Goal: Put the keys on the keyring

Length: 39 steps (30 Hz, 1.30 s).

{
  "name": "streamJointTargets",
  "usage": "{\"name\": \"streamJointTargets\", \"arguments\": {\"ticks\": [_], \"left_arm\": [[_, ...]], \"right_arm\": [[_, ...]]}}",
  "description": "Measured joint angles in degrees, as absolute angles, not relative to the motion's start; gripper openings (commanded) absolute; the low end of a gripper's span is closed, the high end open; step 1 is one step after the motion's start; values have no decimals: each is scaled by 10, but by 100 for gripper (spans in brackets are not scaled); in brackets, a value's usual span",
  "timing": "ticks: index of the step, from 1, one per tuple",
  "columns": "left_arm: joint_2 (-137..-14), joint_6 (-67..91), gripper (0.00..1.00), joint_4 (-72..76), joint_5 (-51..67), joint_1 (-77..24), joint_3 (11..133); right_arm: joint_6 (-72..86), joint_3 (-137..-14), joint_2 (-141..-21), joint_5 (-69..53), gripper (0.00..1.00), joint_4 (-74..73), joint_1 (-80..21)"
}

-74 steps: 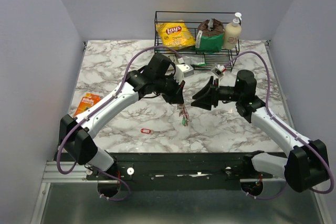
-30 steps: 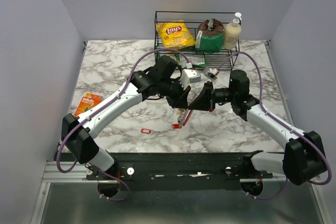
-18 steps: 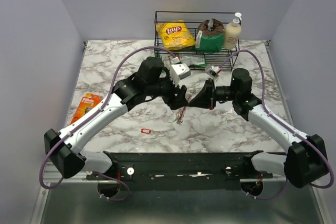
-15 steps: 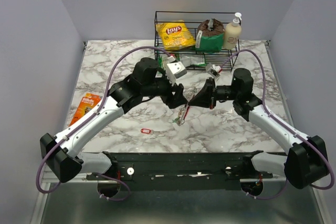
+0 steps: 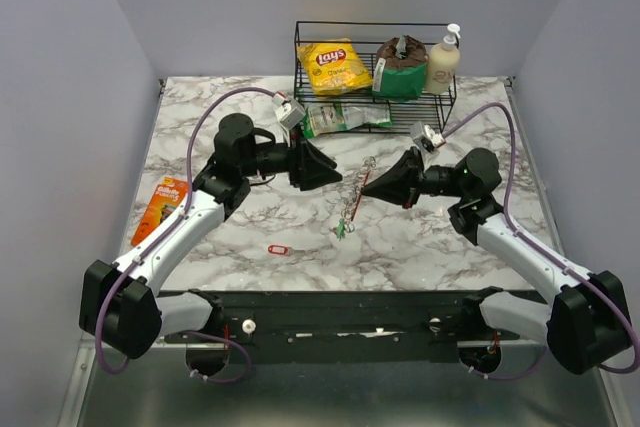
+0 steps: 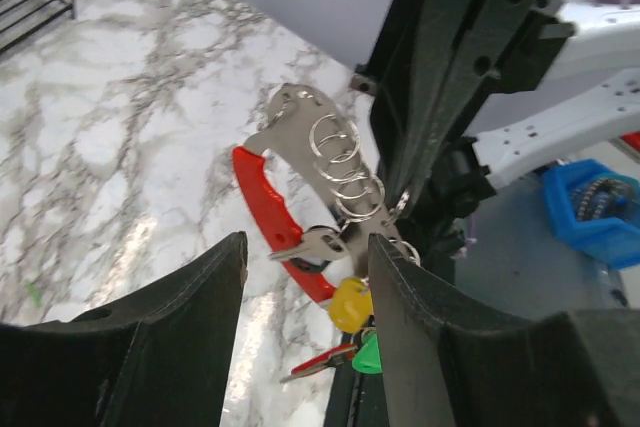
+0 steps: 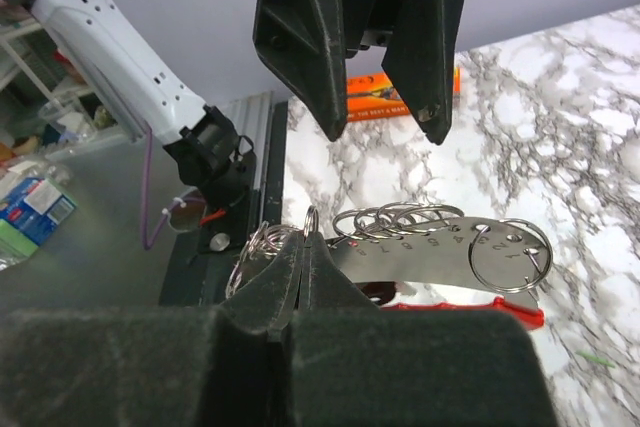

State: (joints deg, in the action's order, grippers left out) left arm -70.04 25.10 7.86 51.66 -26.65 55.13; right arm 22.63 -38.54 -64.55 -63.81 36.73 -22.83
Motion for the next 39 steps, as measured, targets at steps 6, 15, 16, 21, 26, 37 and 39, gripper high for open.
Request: {"name": "streamJointTargets", "arguments": {"ticks": [6, 15, 16, 21, 26, 37, 39], "left_arm": [[-700, 343, 55, 232, 590, -266, 539], [-718, 398, 49, 325, 632, -266, 537], [-721, 403, 48, 334, 635, -267, 536], [-742, 416, 45, 347, 649, -273, 536], [-749, 408, 44, 337, 653, -282, 536], [-762, 358, 43, 276, 652, -300, 552], [-766, 354, 43, 272, 652, -302, 553]], "right_arm": [[288, -354, -646, -628, 1, 491, -228], [341, -358, -670, -626, 1, 578, -228], [345, -359, -673, -627, 1, 582, -228], [360, -365, -678, -627, 1, 600, -228], [365, -365, -678, -627, 1, 605, -228], [366, -365, -679, -627, 1, 605, -229], [367, -365, -679, -627, 1, 605, -229]]}}
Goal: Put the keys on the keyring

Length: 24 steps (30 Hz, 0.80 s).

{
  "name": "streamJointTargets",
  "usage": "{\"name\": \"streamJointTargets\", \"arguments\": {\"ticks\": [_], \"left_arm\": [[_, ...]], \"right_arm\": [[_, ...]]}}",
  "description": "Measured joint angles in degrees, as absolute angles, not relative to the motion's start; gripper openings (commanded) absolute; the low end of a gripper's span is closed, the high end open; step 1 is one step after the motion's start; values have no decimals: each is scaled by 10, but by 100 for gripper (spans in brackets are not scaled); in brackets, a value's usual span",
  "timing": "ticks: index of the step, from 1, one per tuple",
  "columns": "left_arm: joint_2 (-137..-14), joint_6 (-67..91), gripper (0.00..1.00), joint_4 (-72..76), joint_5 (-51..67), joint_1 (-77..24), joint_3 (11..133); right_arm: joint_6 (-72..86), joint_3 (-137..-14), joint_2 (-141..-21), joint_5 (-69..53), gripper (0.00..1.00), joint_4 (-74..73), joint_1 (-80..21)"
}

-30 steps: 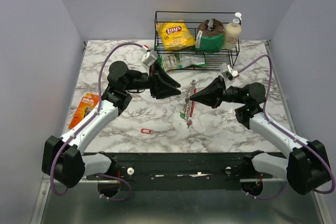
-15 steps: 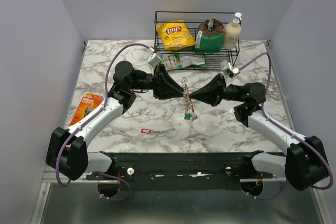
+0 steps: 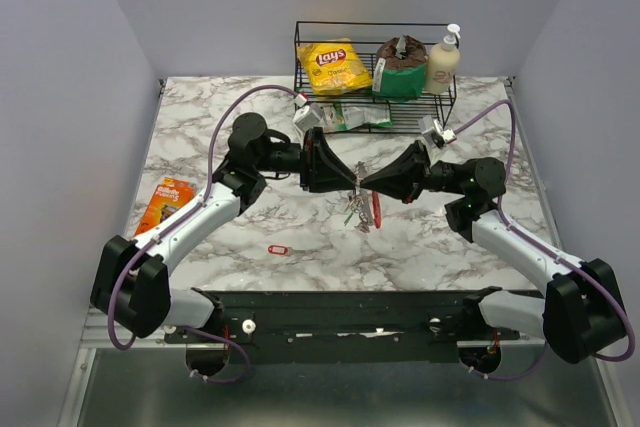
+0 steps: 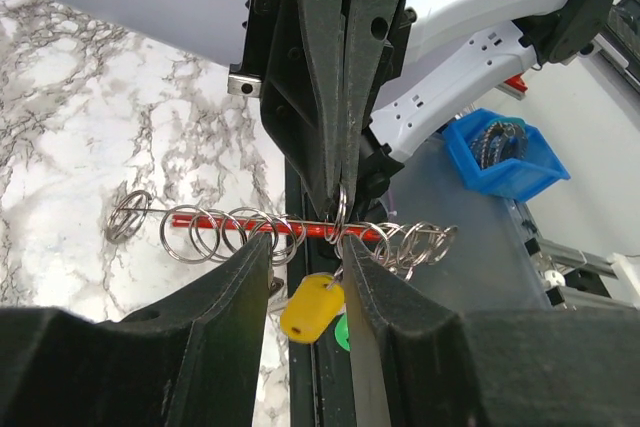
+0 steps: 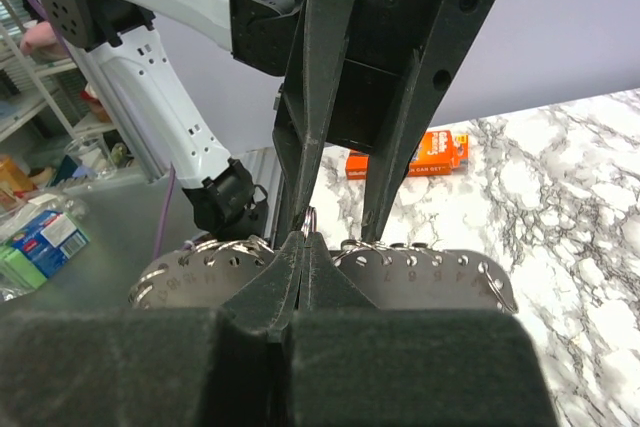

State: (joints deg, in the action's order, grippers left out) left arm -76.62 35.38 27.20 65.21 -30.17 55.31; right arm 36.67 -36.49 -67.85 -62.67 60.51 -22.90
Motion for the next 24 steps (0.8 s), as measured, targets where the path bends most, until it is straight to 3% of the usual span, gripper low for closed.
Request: {"name": "streamJointTargets", "arguments": {"ticks": [5, 8, 15, 20, 24], "left_arm": [[-770, 348, 42, 268, 652, -309, 558], [-773, 344, 35, 267, 651, -314, 563], [-780, 333, 0, 262, 652, -316, 572], [-780, 326, 0, 250, 651, -318, 576], [-779, 305, 0, 216, 650, -319, 587]], "right_arm": [[367, -365, -679, -627, 1, 605, -229], [367, -365, -678, -627, 1, 605, -229], [366, -365, -678, -629, 1, 603, -229], [366, -365, -678, -628, 1, 601, -227], [364, -365, -678, -628, 10, 597, -227]]}}
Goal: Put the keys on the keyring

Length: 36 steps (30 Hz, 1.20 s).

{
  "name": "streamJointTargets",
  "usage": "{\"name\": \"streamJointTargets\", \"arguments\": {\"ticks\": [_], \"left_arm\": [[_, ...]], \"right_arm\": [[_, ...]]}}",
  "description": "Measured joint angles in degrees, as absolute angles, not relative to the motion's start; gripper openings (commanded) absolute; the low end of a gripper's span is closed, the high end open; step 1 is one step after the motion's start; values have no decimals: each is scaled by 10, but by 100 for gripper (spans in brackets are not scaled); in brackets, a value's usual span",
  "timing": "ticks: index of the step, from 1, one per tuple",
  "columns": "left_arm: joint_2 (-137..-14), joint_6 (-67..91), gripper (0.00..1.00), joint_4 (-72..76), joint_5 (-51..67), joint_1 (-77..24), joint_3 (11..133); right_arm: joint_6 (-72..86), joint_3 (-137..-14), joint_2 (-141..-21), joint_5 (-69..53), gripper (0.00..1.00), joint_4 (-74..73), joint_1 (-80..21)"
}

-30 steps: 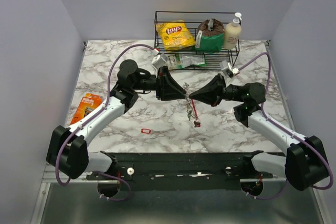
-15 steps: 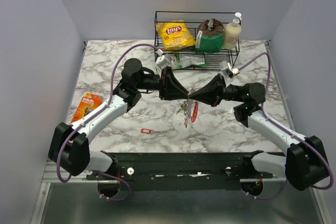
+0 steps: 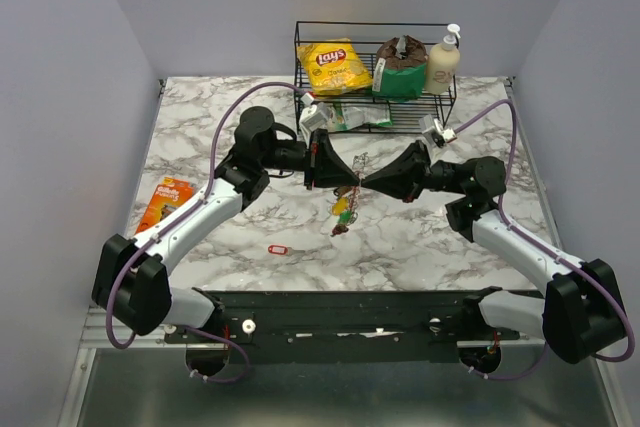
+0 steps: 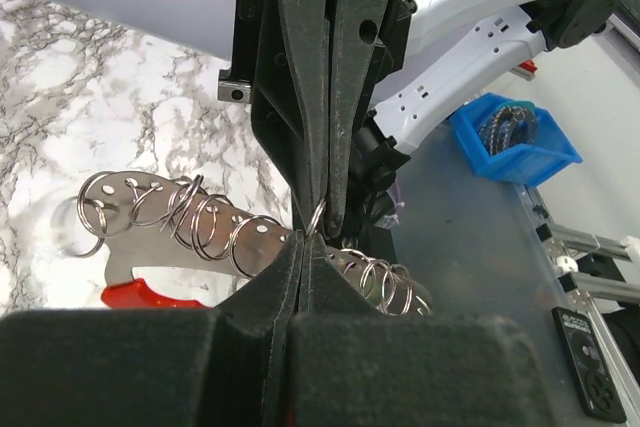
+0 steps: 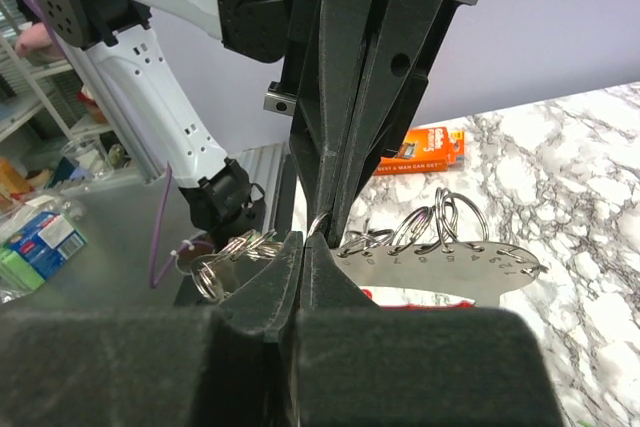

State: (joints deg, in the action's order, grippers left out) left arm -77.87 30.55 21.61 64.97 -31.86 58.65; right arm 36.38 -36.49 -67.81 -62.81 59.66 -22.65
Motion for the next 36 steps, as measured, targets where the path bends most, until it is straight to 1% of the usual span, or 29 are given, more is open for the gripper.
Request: {"name": "streamJointTargets", "arguments": {"ticks": [1, 3, 6, 7, 9, 10, 12, 13, 16, 22, 29, 36], "left_arm": [[-777, 296, 0, 202, 648, -319, 591], [-773, 280, 0, 169, 644, -320, 600], [-767, 249, 0, 112, 630, -321, 615], [-764, 238, 0, 95, 623, -322, 621], [-757, 219, 0, 60, 609, -323, 630], [-755, 213, 0, 47, 604, -324, 633], [-749, 195, 0, 15, 593, -324, 640], [-747, 188, 0, 2, 587, -324, 643], [-742, 169, 0, -37, 574, -324, 652], [-742, 114, 0, -145, 528, -327, 696], [-746, 41, 0, -276, 467, -340, 770], [-775, -26, 0, -394, 406, -345, 815]], "right_arm": [[363, -365, -678, -628, 14, 595, -227], [357, -365, -678, -628, 18, 589, -227], [346, -373, -678, -629, 27, 569, -227], [339, -378, -678, -629, 36, 561, -227], [328, -387, -678, -629, 46, 546, -227], [322, -391, -678, -630, 54, 538, -228], [303, -396, -675, -630, 61, 518, -228], [295, -396, -671, -629, 66, 507, -229], [265, -396, -654, -624, 69, 473, -229], [194, -409, -617, -614, 69, 385, -229], [114, -451, -615, -600, 69, 255, -229], [69, -461, -615, -582, 68, 181, -229]]}}
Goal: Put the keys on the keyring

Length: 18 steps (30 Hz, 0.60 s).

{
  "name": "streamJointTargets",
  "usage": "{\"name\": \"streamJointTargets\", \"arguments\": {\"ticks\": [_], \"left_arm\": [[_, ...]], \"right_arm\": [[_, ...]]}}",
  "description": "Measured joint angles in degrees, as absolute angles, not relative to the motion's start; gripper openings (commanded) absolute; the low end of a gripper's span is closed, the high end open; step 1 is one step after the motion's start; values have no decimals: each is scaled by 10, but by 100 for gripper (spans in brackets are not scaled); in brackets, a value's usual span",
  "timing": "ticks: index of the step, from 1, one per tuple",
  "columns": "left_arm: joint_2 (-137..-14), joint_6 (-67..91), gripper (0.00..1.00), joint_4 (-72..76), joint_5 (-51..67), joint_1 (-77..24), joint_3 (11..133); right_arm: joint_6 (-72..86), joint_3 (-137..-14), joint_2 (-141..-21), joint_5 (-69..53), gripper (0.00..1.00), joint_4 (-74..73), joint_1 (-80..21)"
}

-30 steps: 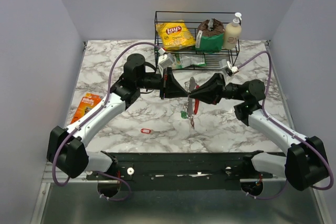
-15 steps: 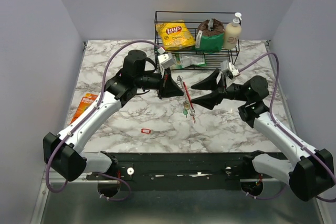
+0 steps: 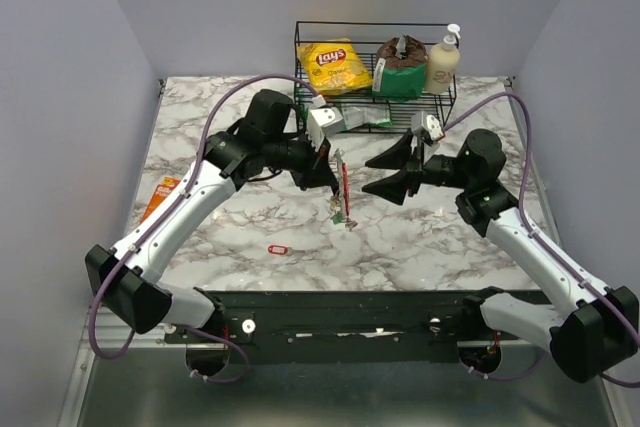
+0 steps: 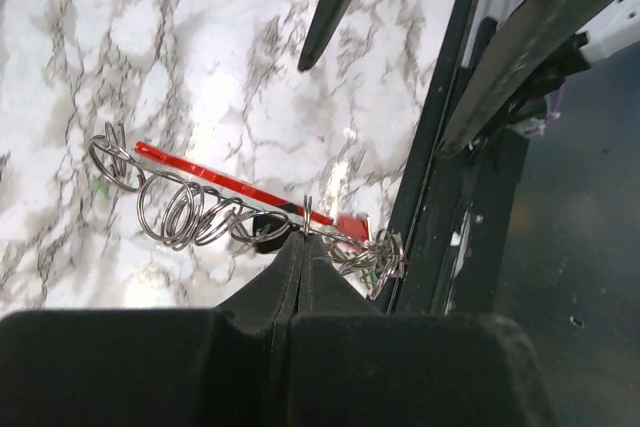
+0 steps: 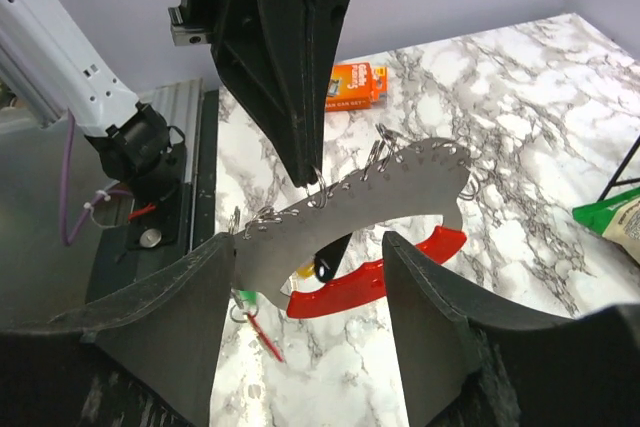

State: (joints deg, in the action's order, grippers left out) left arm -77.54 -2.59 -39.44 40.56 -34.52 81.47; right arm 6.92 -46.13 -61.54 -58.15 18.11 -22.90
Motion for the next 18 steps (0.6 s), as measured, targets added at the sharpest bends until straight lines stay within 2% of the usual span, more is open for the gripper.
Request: {"name": "streamJointTargets", "arguments": {"ticks": [5, 10, 15, 18], "left_arm": [[-797, -60, 0, -463, 368, -353, 831], [-818, -77, 0, -511, 334, -369, 864], [-849, -81, 0, -554, 291, -387, 915], [-866, -77, 0, -570, 263, -393, 939]], "right_arm": [[58, -480, -630, -579, 65, 157, -235], [41, -499, -655, -573, 56, 132, -256], [29, -505, -683, -573, 55, 111, -266], [29, -505, -693, -572, 58, 101, -268]]}}
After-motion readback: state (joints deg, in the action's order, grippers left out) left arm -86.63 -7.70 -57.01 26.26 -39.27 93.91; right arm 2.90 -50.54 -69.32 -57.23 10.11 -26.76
